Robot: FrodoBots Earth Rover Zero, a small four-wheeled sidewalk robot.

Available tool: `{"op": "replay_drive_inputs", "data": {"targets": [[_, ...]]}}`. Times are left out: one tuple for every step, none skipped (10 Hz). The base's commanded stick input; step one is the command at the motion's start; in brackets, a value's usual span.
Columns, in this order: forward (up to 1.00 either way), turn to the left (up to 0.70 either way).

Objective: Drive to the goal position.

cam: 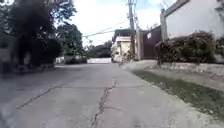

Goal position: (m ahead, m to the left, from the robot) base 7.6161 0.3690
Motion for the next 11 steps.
{"op": "replay_drive_inputs", "data": {"targets": [[0.7, 0.0], [0.7, 0.0], [0.7, 0.0], [0.7, 0.0], [0.7, 0.0], [0.7, 0.0], [0.7, 0.0], [0.7, 0.0], [0.7, 0.0], [0.7, 0.0], [0.7, 0.0]]}}
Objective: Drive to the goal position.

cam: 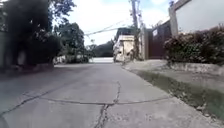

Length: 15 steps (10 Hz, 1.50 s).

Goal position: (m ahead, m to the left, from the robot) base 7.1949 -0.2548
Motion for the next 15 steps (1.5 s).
{"op": "replay_drive_inputs", "data": {"targets": [[0.7, 0.0], [0.7, 0.0], [0.7, 0.0], [0.7, 0.0], [0.7, 0.0], [0.7, 0.0], [0.7, 0.0], [0.7, 0.0], [0.7, 0.0], [0.7, 0.0], [0.7, 0.0], [0.7, 0.0], [0.7, 0.0], [0.7, 0.0], [0.7, 0.0]]}}
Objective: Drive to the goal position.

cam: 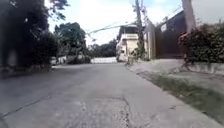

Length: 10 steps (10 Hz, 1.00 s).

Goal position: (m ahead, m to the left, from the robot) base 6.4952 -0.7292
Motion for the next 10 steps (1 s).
{"op": "replay_drive_inputs", "data": {"targets": [[0.7, 0.0], [0.7, 0.0], [0.7, 0.0], [0.7, 0.0], [0.7, 0.0], [0.7, 0.0], [0.7, 0.0], [0.7, 0.0], [0.7, 0.0], [0.7, 0.0]]}}
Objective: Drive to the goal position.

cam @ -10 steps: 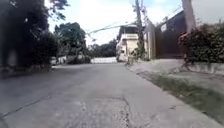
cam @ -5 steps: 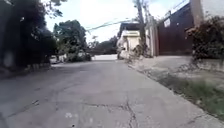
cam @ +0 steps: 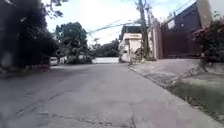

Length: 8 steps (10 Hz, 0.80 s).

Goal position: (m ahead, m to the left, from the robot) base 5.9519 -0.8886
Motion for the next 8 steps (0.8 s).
{"op": "replay_drive_inputs", "data": {"targets": [[0.7, 0.0], [0.7, 0.0], [0.7, 0.0], [0.7, 0.0], [0.7, 0.0], [0.7, 0.0], [0.7, 0.0], [0.7, 0.0]]}}
